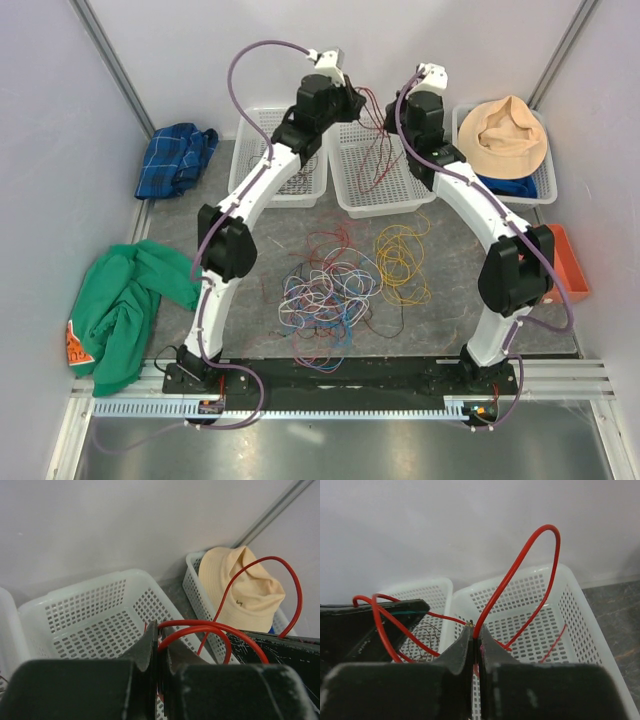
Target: Untangle the cables
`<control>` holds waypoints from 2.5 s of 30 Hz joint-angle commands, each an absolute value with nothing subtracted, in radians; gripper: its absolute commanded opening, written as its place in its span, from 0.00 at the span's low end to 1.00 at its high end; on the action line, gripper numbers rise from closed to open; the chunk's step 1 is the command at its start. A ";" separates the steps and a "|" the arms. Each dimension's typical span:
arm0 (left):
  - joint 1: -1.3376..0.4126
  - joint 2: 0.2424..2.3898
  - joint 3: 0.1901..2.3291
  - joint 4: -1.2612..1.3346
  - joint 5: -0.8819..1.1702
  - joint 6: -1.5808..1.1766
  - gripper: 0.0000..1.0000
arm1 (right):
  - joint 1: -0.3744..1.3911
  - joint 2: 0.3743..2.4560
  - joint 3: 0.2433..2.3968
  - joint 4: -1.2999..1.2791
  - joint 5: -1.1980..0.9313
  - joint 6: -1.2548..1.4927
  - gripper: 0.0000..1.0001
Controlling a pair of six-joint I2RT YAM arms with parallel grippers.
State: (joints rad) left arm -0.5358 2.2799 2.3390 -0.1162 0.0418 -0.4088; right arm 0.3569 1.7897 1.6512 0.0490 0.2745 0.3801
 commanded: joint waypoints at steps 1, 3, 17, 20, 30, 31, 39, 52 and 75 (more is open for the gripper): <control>-0.540 2.353 2.407 -0.040 0.095 -0.456 0.11 | 0.339 1.842 1.640 0.053 0.294 0.404 0.27; -0.540 2.399 2.434 -0.051 0.101 -0.451 0.58 | 0.337 1.896 1.737 -0.047 0.363 0.403 0.65; -0.552 2.180 2.275 -0.289 -0.058 -0.399 1.00 | 0.337 1.824 1.707 -0.228 0.402 0.454 0.91; -0.557 2.116 2.174 -0.334 -0.058 -0.461 1.00 | 0.337 1.850 1.724 -0.293 0.397 0.466 0.90; -0.629 1.538 1.412 -0.051 -0.158 -0.597 1.00 | 0.368 1.678 1.445 -0.164 0.293 0.517 0.87; -0.649 1.499 1.320 -0.042 -0.188 -0.604 1.00 | 0.399 1.631 1.407 -0.105 0.278 0.520 0.87; -0.819 1.145 0.916 -0.113 -0.429 -0.747 1.00 | 0.646 1.473 1.050 0.101 0.253 0.511 0.84; -0.936 0.836 0.640 -0.324 -0.492 -0.963 1.00 | 0.729 1.529 0.813 0.184 0.331 0.454 0.82; -0.963 0.572 0.512 -0.393 -0.514 -0.963 1.00 | 0.830 1.175 0.949 0.004 0.262 0.381 0.00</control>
